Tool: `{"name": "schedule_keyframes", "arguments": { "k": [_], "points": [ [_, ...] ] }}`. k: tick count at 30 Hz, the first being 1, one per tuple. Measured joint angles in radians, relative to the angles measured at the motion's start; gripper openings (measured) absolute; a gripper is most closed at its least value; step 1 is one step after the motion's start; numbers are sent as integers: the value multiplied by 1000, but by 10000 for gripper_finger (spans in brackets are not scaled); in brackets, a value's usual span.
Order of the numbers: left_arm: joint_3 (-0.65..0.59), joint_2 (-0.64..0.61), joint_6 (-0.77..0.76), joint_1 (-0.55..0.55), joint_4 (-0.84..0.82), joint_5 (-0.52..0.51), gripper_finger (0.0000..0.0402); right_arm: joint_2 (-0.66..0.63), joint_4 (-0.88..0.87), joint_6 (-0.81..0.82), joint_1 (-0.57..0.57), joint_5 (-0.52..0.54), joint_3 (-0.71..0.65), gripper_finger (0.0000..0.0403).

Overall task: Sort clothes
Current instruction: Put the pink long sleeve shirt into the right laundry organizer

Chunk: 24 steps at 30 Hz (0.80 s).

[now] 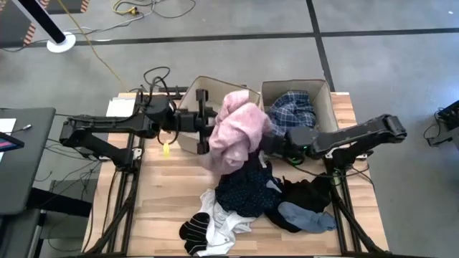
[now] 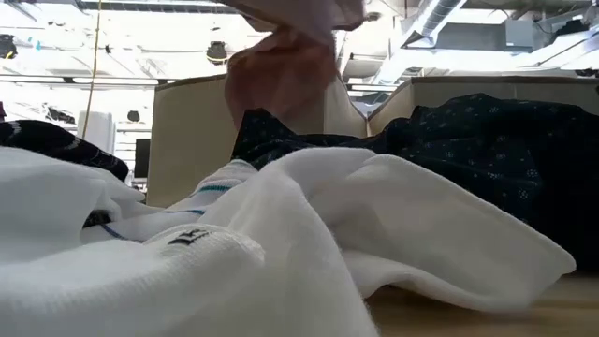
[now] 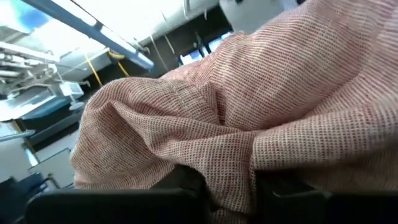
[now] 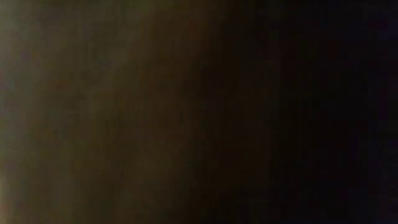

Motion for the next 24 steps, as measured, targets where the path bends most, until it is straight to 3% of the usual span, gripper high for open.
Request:
{"name": "schedule_keyframes", "arguments": {
  "k": [8, 24],
  "points": [
    [62, 148, -128, 99, 101, 106, 54, -150, -135, -2, -34, 55, 1, 0],
    [543, 582, -206, 180, 87, 195, 55, -297, -649, 217, -156, 346, 1, 0]
  ]
}}
